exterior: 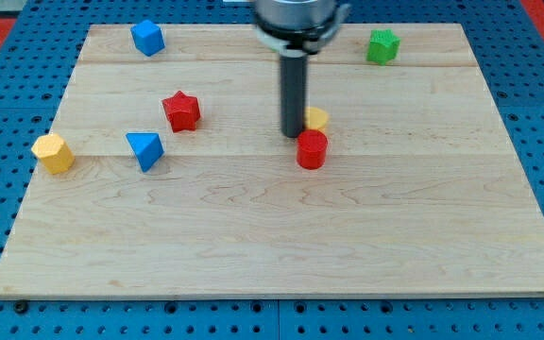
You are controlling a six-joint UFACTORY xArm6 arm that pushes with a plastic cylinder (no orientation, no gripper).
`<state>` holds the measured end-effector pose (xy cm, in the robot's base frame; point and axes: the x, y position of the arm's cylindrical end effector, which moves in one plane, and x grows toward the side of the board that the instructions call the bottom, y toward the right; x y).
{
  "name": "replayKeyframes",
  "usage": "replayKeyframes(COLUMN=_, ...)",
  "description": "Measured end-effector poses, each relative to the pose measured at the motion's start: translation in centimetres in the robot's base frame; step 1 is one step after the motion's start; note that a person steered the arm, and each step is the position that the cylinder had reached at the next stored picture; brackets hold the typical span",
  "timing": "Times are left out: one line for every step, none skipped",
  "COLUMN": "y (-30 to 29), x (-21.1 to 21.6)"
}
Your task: Push the red star diagonal to the top right of the yellow hexagon
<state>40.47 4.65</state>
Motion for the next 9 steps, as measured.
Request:
replayKeyframes(y=7.4, x=-0.1)
replayKeyframes(y=3.4, x=-0.1)
replayKeyframes(y=-7.1, x=-0.3)
replayKeyframes(y=-11.6, x=-1.8)
replayKeyframes(y=-19.9, x=-4.4)
replayKeyframes(y=-20.3, x=-6.1)
replayKeyframes(y=-21.6, x=-8.0)
replayKeyframes(y=-22.3, x=-5.9)
replayKeyframes(y=-22.6, x=-5.4)
